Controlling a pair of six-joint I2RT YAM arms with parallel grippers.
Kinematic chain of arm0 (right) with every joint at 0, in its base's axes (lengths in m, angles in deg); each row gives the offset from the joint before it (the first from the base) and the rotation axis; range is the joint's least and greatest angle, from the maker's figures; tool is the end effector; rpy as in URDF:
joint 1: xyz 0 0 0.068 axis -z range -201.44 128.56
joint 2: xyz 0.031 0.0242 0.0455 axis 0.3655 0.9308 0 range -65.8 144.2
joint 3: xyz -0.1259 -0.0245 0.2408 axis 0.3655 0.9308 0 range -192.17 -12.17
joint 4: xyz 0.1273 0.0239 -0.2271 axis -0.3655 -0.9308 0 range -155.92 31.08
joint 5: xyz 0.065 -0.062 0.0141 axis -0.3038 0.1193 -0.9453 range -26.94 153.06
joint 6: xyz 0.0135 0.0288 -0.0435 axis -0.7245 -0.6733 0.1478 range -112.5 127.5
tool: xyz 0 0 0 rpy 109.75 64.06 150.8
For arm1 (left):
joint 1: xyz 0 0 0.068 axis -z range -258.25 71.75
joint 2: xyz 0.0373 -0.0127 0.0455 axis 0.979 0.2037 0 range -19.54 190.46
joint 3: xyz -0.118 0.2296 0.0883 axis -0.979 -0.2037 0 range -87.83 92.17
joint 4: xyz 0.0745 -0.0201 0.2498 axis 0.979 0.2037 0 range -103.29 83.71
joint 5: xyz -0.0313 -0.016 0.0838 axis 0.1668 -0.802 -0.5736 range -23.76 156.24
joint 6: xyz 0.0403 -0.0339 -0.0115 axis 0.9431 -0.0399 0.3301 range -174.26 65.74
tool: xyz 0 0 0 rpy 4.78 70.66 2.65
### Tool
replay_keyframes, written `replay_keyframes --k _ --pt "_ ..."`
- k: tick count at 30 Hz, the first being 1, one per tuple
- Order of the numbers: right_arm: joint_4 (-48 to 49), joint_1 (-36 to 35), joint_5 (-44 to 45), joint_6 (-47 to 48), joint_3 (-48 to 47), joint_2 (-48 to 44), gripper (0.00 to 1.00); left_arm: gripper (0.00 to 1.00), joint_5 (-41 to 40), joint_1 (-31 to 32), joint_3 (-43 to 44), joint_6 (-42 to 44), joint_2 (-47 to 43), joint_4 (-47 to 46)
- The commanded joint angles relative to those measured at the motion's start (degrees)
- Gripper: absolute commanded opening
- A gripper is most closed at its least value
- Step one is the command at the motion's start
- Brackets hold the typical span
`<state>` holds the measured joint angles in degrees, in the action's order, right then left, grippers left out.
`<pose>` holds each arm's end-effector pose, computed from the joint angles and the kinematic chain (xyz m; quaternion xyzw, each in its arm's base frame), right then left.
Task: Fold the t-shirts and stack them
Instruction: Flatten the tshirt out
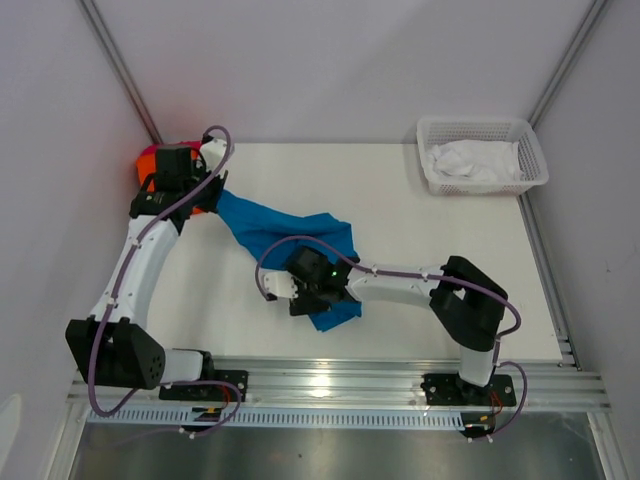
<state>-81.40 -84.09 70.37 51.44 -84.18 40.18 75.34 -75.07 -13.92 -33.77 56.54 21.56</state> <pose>0.1832 0.3441 0.1891 -0.7551 0.5858 -0.0134 0.2941 0.2899 -0.0216 0.3548 0.2175 0.8660 -0.0033 0.4503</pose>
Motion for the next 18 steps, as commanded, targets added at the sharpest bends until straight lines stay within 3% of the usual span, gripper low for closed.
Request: replay_keyframes --k 1,4,6,7,8,9,10,15,18 --pt "6.74 -1.16 5.26 2.99 -0.24 1.25 0.87 0.00 -0.75 -0.28 -0.17 -0.54 -3.04 -1.80" --pt "5.70 -1.51 3.34 2.20 -1.55 2.92 0.85 0.00 -0.49 -0.28 -0.34 -0.80 -2.95 -1.80" --pt "4.03 -1.86 1.75 0.98 -2.78 3.45 0.69 0.00 -0.49 -0.28 -0.43 -0.63 -2.95 -1.89" --pt "3.41 -1.77 1.13 0.53 -3.14 3.62 0.55 0.00 -0.58 -0.28 -0.52 -0.71 -3.04 -1.89" --pt "2.36 -1.86 0.17 0.09 -4.01 3.89 0.23 0.00 -0.58 -0.28 -0.69 -0.54 -3.04 -1.89" --pt "1.92 -1.86 0.07 -0.52 -4.28 4.32 0.07 0.01 -0.67 -0.28 -0.78 -0.45 -3.21 -1.89" --pt "0.96 -1.68 -0.36 -0.79 -4.89 4.33 0.00 0.00 -0.67 -0.28 -0.78 -0.36 -3.21 -1.89" --pt "-6.07 2.96 -6.59 -4.65 -10.15 1.61 0.00 0.00 -0.67 -0.37 -1.13 -0.45 -3.47 -2.07" --pt "-11.52 9.28 -11.86 -7.37 -17.88 -2.34 0.00 0.00 -0.49 -0.37 -0.96 -0.45 -3.74 -2.07"
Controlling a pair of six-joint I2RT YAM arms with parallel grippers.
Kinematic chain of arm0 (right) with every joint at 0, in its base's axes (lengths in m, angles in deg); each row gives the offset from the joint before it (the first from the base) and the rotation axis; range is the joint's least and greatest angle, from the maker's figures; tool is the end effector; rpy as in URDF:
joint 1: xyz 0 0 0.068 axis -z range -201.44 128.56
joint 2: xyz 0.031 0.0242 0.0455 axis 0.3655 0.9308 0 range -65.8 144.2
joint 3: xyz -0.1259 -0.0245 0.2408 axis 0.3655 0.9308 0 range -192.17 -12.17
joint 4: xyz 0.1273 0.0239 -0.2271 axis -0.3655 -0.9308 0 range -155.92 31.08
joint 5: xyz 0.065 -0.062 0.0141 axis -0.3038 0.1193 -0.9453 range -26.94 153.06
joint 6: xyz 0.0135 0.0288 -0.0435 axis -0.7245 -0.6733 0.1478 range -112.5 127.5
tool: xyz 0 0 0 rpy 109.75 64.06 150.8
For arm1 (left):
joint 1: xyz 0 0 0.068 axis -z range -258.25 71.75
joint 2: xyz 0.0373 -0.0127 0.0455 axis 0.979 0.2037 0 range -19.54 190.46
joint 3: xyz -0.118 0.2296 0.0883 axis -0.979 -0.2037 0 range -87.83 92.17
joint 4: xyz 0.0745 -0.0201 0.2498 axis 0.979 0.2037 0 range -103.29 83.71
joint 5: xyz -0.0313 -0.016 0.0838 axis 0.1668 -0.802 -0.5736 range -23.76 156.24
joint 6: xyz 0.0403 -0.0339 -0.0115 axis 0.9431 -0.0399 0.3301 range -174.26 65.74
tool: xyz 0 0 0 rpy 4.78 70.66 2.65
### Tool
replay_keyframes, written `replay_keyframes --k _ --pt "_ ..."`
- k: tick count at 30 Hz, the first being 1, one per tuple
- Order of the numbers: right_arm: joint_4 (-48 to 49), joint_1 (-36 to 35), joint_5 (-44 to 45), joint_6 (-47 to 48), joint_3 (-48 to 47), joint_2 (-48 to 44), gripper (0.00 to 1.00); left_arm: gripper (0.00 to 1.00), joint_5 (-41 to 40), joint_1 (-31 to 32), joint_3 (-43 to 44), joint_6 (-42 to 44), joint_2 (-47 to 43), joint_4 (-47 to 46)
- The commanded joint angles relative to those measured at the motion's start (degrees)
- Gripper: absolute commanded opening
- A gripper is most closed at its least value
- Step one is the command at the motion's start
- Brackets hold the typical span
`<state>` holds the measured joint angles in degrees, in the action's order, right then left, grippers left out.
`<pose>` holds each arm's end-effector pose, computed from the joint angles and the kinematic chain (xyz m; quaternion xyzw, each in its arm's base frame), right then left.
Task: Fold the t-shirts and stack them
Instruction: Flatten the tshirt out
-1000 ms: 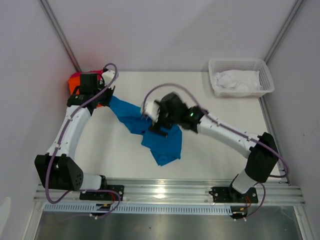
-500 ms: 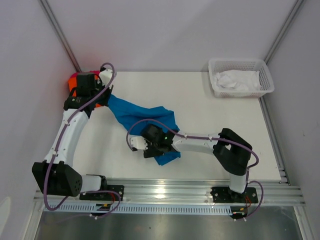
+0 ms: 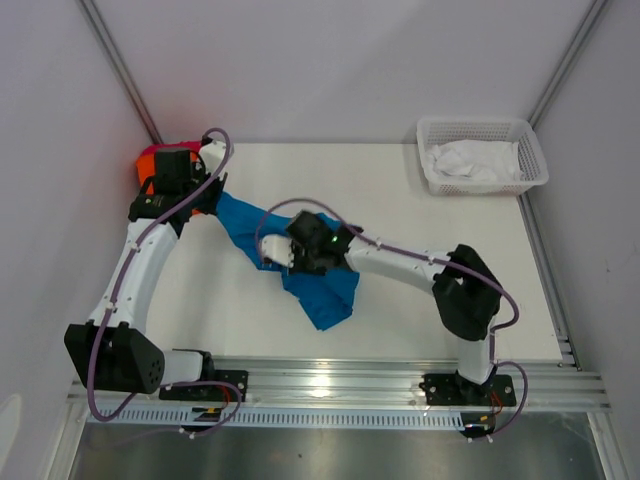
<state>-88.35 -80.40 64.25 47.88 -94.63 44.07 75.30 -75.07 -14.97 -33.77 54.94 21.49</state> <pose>0.2146 0.3550 0.2105 -0.7287 0.6224 0.0362 0.2832 0.2830 -0.0212 0.3562 0.2173 0.8636 -0.0020 0.4550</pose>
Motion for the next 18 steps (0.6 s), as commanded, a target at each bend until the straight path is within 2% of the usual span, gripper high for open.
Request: replay_keyframes --k 1,4,7,9,14,18 --pt "-7.45 9.44 -7.07 -5.30 -12.33 -8.16 0.00 0.00 -0.45 -0.28 -0.35 -0.45 -2.14 -2.09" --pt "-12.21 16.31 -12.25 -7.59 -22.79 -11.41 0.00 0.00 -0.36 -0.37 -0.18 -0.45 -2.49 -2.09" --pt "-13.81 27.72 -14.98 -11.19 -29.84 -13.88 0.00 0.00 -0.27 -0.37 -0.09 -0.45 -3.46 -2.00" --pt "-13.20 31.08 -13.59 -11.55 -30.75 -15.29 0.00 0.00 -0.36 -0.46 0.09 -0.89 -4.60 -2.44" --pt "-6.79 42.06 -10.07 -13.92 -27.33 -21.95 0.00 0.01 -1.76 -0.81 0.53 -2.47 -13.89 -6.73" --pt "-5.64 48.74 -12.08 -15.33 -26.79 -24.87 0.00 0.00 -6.32 -0.98 3.07 -3.44 -21.38 -9.91"
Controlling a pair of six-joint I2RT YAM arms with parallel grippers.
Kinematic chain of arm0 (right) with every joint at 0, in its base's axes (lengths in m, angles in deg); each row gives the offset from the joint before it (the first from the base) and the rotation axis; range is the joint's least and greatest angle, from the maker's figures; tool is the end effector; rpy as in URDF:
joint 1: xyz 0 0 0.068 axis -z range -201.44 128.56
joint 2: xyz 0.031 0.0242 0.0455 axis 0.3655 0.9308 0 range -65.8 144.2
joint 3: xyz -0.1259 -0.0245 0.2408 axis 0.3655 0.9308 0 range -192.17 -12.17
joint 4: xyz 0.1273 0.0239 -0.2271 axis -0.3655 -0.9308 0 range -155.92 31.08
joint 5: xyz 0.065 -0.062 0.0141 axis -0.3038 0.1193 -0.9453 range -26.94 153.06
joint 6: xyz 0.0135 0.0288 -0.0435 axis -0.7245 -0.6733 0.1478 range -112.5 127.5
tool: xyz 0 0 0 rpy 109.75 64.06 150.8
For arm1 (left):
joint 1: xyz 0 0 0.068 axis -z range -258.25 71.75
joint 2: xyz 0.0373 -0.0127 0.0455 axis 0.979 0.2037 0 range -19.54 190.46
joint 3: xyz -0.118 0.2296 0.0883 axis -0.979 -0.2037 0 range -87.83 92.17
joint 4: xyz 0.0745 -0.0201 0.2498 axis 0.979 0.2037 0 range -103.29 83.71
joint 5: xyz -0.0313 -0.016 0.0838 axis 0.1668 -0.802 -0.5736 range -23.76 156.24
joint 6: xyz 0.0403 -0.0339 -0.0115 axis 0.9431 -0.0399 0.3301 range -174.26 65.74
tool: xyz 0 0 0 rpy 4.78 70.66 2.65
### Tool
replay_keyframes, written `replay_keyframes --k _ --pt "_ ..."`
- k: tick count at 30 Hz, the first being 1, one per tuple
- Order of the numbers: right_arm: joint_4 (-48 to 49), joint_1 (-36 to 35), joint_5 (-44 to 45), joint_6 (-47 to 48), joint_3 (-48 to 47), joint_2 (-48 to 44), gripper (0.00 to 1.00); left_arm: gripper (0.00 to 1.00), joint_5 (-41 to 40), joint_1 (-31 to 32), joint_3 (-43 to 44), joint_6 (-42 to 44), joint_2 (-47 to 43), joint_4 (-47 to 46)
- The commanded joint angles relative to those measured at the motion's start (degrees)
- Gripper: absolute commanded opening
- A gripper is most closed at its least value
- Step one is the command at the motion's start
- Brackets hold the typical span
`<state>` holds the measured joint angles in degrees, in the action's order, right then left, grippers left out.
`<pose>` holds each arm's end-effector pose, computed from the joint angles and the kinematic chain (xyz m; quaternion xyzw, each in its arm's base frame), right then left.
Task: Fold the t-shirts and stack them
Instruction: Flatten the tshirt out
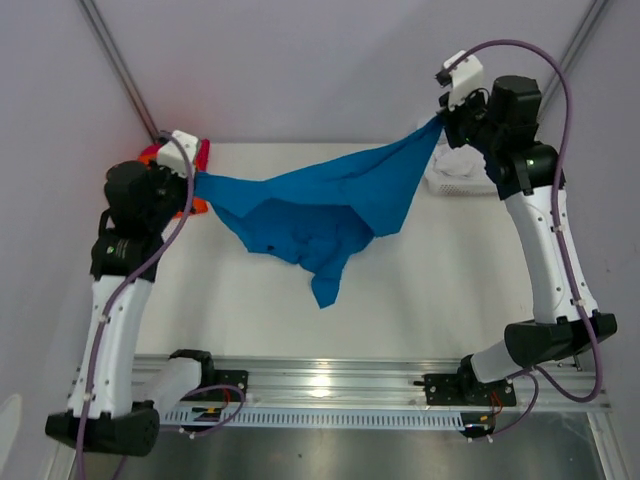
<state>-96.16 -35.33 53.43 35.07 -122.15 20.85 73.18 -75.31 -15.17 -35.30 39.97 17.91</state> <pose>0.3012 0.0805 0.5030 -0.3262 0.7156 -0.0075 0.6176 0.2143 -0.0152 0.4213 0.1883 0.7863 0.0332 0.5875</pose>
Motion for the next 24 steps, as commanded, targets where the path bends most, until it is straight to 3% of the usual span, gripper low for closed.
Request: replay_keyframes --k 1,5,11,19,24 --pt "2.16 4.65 -1.79 -2.78 0.81 -2.01 0.00 0.00 -4.82 -1.26 4.49 -2.17 -7.12 -5.89" --pt "2.25 8.61 -4.17 -3.58 0.46 -2.45 0.00 0.00 -5.35 -2.76 13.27 -4.20 -7.39 -2.99" --pt "-1.78 13.36 -14.44 -7.70 -6.56 -1.66 0.00 0.00 -5.98 -4.26 26.45 -1.91 -5.28 0.43" --pt "-15.57 15.56 -26.30 -7.89 -14.64 -2.10 0.00 0.00 -1.67 -4.35 47.10 -0.51 -2.38 15.89" --pt "-25.06 15.73 -31.93 -2.88 -17.64 -3.95 0.00 0.00 -1.85 -4.26 56.53 1.25 -1.32 19.07"
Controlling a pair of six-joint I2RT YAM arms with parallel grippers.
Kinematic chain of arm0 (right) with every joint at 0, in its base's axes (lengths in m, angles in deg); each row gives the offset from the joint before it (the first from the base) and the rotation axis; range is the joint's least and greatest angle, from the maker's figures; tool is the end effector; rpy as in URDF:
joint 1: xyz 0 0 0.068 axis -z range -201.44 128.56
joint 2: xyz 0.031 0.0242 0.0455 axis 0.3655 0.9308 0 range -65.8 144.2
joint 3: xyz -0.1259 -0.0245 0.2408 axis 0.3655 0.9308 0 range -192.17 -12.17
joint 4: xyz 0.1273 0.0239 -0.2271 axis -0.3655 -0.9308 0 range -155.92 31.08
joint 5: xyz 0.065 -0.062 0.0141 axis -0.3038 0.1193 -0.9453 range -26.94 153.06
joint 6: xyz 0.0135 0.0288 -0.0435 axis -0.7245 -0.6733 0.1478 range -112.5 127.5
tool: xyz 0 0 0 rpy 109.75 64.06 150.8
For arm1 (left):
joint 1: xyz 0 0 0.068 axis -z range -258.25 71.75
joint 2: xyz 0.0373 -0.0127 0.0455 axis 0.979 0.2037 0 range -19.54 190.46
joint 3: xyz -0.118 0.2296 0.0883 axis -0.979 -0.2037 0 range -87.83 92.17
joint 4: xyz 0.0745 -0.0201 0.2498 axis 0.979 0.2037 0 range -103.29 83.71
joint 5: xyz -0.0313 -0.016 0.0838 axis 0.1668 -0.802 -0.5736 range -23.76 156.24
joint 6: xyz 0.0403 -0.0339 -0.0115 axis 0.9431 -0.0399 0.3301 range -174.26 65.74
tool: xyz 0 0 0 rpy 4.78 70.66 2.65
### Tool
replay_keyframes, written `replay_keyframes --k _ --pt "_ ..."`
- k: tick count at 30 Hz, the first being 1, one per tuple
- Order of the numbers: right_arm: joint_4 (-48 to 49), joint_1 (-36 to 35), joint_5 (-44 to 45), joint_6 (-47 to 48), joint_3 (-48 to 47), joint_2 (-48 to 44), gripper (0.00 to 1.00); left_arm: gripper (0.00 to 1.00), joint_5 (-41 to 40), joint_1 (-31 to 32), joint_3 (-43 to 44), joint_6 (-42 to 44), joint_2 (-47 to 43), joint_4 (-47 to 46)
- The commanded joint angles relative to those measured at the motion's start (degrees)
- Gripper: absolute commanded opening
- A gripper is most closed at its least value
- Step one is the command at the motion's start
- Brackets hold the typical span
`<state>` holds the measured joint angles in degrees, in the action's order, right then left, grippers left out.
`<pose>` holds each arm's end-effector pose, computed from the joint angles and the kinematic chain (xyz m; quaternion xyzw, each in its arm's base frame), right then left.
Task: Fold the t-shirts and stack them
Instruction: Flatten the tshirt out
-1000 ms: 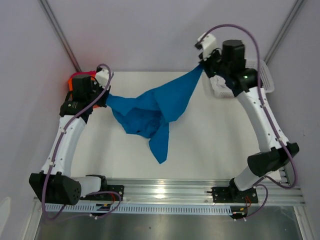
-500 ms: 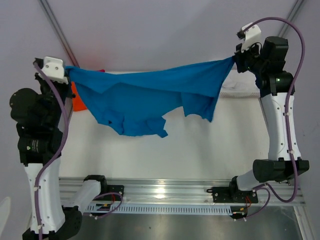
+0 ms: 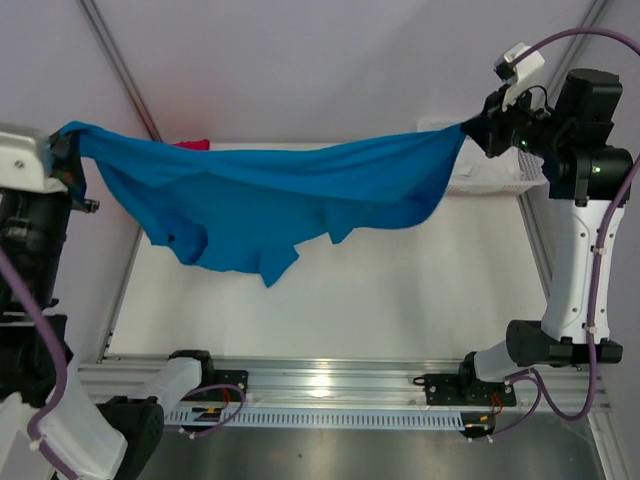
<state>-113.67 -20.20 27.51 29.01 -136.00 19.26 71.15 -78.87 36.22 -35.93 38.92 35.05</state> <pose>0.2501 0.0152 0.5484 -0.3148 0.7162 0.1259 0.6101 0.0330 -0.0026 0.6188 0.1252 0.5802 0.1074 0.7976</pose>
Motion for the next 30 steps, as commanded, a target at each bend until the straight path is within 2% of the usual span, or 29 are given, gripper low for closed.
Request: replay_keyframes --k 1,6,8,11,15,21,22,24,25,26,27,30 --pt "-9.14 0.70 -7.59 4.05 -4.66 -2.53 0.00 0.00 0.71 -0.78 6.28 1.28 -0.45 2.02" --pt "-17.93 0.70 -19.70 5.37 -10.27 -0.95 0.00 0.00 4.76 -0.78 12.79 -1.27 2.26 7.98" --pt "-21.44 0.70 -22.01 5.99 -12.13 0.19 0.00 0.00 4.41 -0.70 13.68 -0.75 3.59 9.58" --pt "-21.38 0.70 -22.20 7.39 -8.64 1.34 0.00 0.00 4.14 -0.70 11.05 0.57 6.14 11.16" --pt "-19.79 -0.09 -17.11 10.99 1.82 5.28 0.00 0.00 5.46 -0.78 6.12 2.15 11.67 12.74" --pt "-18.83 -1.06 -4.63 17.94 8.95 24.69 0.00 0.00 6.44 -0.61 1.03 5.14 28.01 15.22" --pt "-17.61 -1.06 -2.70 18.21 9.39 26.98 0.00 0.00 6.00 -0.61 -2.90 5.31 29.16 13.73" --pt "-9.19 -1.06 2.57 16.28 12.72 30.77 0.00 0.00 3.99 -0.35 -6.96 5.84 29.53 5.22" --pt "-6.37 -1.06 4.16 15.67 13.87 31.39 0.00 0.00 2.93 0.00 -13.16 5.93 29.26 2.23" --pt "-1.64 -2.71 6.70 14.70 15.01 32.70 0.00 0.00 1.87 0.09 -15.13 6.10 28.56 -2.67" --pt "0.32 -3.08 7.77 14.43 15.28 33.33 0.00 0.00 0.03 0.62 -19.50 6.28 28.38 -4.64" --pt "6.39 -5.35 11.11 13.90 16.25 35.79 0.00 0.00 -1.83 3.08 -25.06 6.46 28.55 -9.30"
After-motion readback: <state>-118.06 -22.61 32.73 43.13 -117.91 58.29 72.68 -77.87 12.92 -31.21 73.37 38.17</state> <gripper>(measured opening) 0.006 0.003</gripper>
